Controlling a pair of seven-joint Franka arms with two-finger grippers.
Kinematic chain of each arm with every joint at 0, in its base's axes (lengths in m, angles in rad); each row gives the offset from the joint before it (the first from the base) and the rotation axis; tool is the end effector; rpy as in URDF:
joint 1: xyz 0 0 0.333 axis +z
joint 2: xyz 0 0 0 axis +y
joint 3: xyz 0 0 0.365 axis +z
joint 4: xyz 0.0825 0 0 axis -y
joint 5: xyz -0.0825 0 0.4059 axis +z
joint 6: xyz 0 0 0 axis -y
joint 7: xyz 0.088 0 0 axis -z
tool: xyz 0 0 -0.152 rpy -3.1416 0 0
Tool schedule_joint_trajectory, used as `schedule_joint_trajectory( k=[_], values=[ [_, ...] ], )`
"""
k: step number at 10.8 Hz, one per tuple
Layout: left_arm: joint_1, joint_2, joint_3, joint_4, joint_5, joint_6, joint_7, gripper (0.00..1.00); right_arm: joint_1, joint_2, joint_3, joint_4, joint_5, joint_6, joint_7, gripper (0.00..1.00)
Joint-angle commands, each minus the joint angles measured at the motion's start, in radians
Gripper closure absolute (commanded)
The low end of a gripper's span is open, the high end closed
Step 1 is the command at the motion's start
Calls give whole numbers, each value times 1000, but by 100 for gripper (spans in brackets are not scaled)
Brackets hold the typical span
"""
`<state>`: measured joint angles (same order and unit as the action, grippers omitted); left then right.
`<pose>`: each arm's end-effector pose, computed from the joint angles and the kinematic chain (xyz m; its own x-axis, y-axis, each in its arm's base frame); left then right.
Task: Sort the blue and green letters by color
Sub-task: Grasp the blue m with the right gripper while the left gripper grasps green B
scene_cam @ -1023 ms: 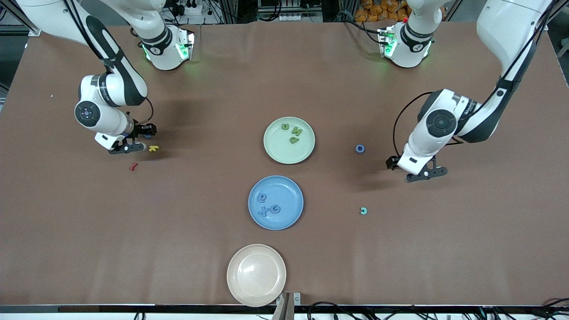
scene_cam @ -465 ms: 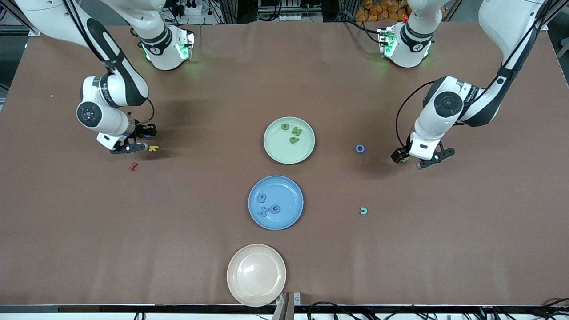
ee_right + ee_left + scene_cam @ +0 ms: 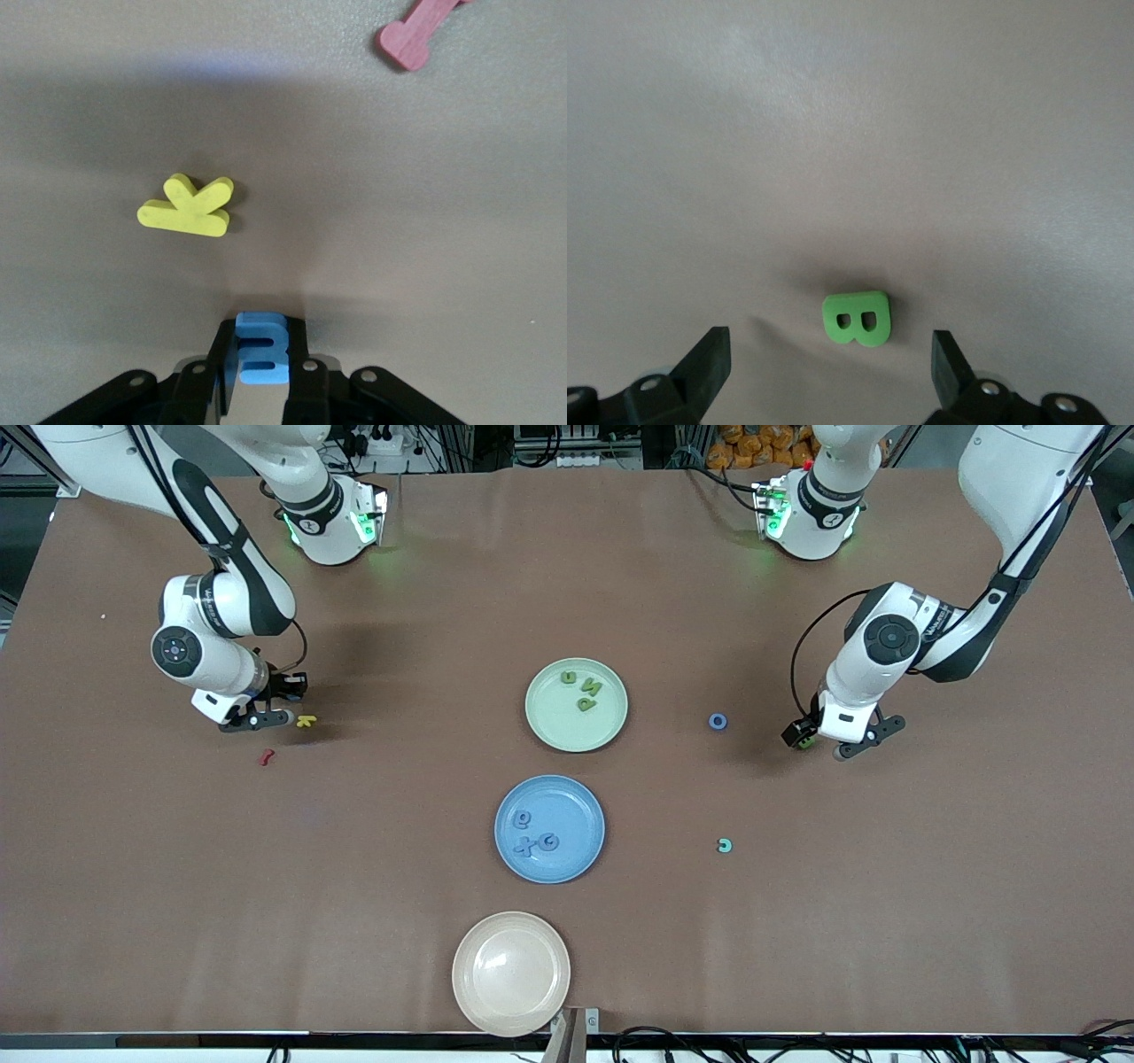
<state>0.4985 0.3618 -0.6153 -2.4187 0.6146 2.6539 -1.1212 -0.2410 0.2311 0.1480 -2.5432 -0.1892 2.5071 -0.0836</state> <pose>0.5003 -0.0814 0.1676 0.8859 0.4615 0.0480 0.4635 -0.8847 -0.0498 0.4304 -0.0393 0.1515 0.9528 0.1505 -0.2636 0.1595 -0.9871 0.0128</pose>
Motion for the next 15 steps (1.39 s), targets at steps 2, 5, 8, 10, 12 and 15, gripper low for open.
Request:
schedule_joint_trajectory(
  k=[2, 5, 8, 10, 12, 15],
  values=[
    [11, 60, 15, 15, 125, 44, -103, 0, -17, -27, 10, 29, -3, -28, -7, 100],
    [11, 74, 17, 26, 126, 44, -101, 0, -9, -38, 16, 136, 7, -148, 1, 100],
    [18, 77, 17, 26, 142, 46, -101, 99, 5, -23, 50, 230, 111, -191, 25, 100],
    [18, 77, 17, 26, 142, 46, -101, 100, 28, 0, 90, 305, 174, -206, 88, 100],
    [18, 75, 17, 30, 142, 46, -101, 100, 75, 29, 137, 387, 180, -214, 264, 100],
    [9, 63, -4, 52, 148, 46, -100, 100, 179, 131, 162, 558, 180, -214, 506, 100]
  ],
)
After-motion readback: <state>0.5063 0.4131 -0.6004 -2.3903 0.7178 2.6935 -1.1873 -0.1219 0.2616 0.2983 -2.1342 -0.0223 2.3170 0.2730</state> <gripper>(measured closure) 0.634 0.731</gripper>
